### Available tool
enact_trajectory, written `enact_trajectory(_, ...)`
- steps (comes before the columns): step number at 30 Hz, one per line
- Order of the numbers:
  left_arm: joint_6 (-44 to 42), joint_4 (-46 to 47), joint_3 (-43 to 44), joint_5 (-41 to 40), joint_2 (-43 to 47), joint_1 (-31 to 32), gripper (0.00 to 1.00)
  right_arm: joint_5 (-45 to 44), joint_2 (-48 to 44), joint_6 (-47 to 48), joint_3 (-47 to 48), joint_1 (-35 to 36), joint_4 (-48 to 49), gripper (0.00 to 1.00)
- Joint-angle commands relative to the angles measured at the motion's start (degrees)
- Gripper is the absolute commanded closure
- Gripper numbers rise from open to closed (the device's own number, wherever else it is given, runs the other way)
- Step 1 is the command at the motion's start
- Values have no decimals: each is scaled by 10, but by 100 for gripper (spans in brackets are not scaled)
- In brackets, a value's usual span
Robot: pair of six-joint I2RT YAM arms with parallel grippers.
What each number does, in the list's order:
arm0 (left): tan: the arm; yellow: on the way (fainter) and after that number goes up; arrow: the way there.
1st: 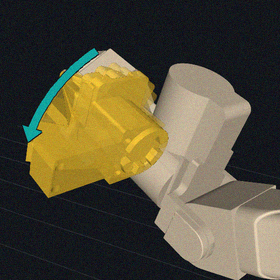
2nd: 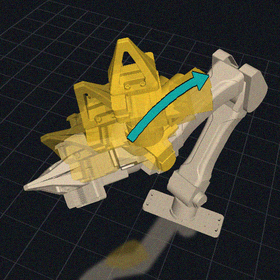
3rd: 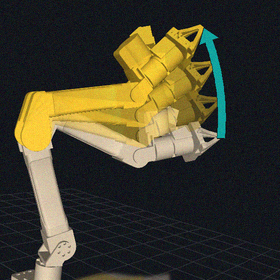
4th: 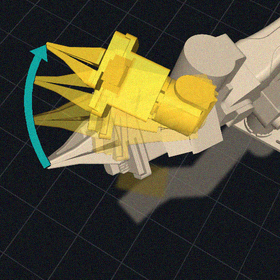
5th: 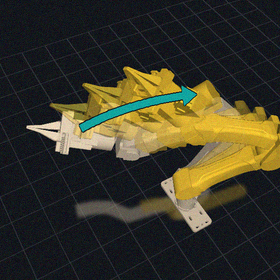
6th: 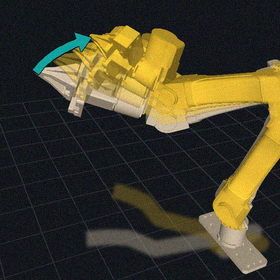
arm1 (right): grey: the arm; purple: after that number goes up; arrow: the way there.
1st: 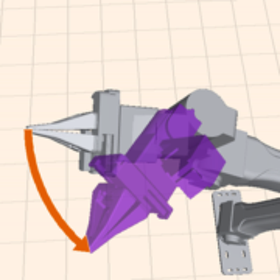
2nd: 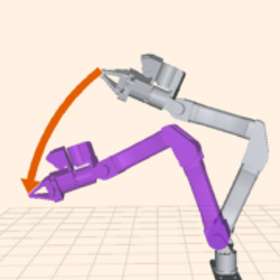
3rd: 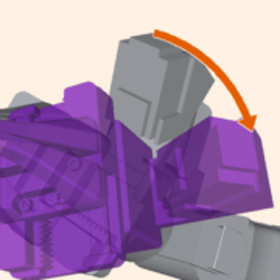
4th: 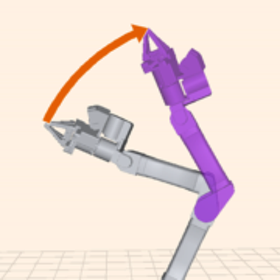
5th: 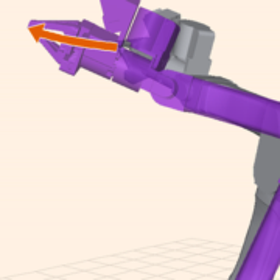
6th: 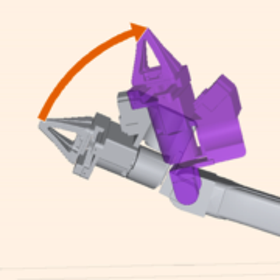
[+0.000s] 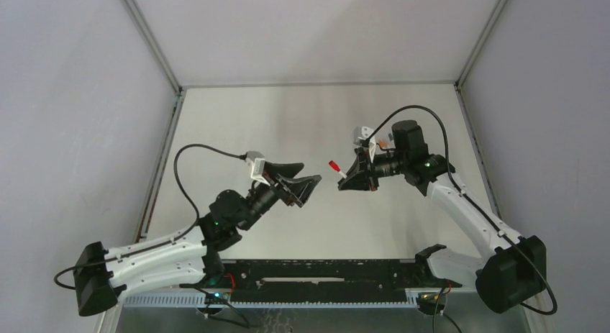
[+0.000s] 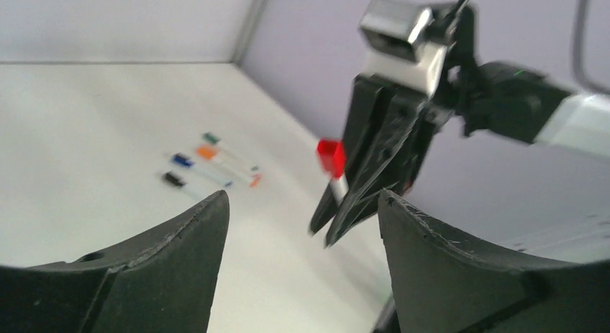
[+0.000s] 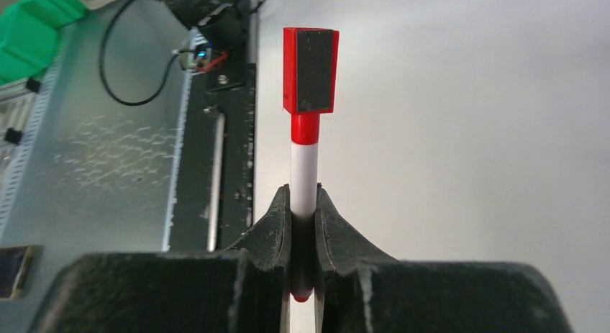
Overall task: Insert the pens into the pen caps
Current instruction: Place the pen at the center of the board.
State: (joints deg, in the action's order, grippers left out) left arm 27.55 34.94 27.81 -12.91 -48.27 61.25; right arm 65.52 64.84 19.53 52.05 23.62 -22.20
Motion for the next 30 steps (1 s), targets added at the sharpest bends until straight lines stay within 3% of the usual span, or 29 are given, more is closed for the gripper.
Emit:
enact_trajectory(1,-138,-90,-29,-95,31,-3,18,-82,22,29,22,-37,-3,100)
enact_trajectory(8,-271,-109,-41,-283,5,-13,10,-307,117,-21,30,-95,30,100)
enact_trajectory(13,-266,-59,-73,-345,-40,-33,8,-427,203,-59,60,-123,33,100)
enact_trajectory(30,-266,-37,-82,-337,-52,-33,3,-514,367,-79,152,-126,-6,92)
